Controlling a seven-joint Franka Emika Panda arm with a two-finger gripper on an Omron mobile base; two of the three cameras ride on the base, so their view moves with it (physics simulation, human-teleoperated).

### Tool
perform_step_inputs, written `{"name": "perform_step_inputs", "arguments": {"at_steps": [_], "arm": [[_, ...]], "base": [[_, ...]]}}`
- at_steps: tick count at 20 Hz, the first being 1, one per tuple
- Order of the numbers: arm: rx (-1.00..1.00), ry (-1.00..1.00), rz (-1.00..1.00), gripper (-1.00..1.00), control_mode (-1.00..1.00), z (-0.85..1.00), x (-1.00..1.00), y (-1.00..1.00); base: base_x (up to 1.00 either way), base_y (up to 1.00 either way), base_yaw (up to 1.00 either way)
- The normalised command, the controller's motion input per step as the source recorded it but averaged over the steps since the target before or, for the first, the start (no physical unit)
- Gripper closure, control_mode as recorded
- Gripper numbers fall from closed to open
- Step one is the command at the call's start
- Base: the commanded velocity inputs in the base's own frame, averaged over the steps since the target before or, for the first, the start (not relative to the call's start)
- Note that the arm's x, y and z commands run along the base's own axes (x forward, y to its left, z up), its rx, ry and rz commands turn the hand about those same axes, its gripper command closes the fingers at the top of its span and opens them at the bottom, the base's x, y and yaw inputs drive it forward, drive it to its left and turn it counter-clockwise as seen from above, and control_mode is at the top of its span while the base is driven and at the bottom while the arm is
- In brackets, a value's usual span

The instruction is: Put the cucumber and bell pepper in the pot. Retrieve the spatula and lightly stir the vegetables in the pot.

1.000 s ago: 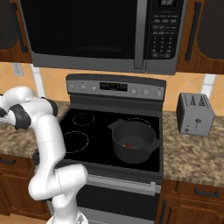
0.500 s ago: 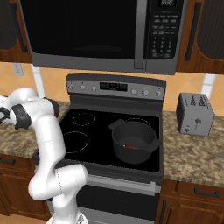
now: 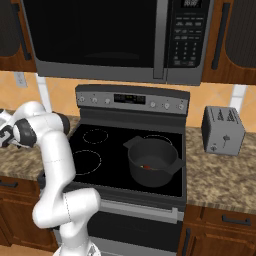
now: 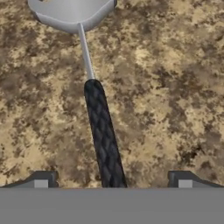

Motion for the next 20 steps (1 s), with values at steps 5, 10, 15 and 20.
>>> {"name": "perform_step_inputs", "arguments": {"at_steps": [5,10,15,20], "arm": [[0.00,0.02,0.00,1.00,-1.00,-0.35,-0.05,0.00],[0.00,0.01,0.00,1.00,-1.00,-0.23,0.00,0.00],[0.00,0.01,0.00,1.00,-1.00,-0.03,0.00,0.00],[0.00,0.00,0.00,1.00,-1.00,0.10,-0.13,0.00]], "base": [[0.00,0.00,0.00],[0.00,0.00,0.00],[0.00,0.00,0.00],[0.00,0.00,0.00]]}}
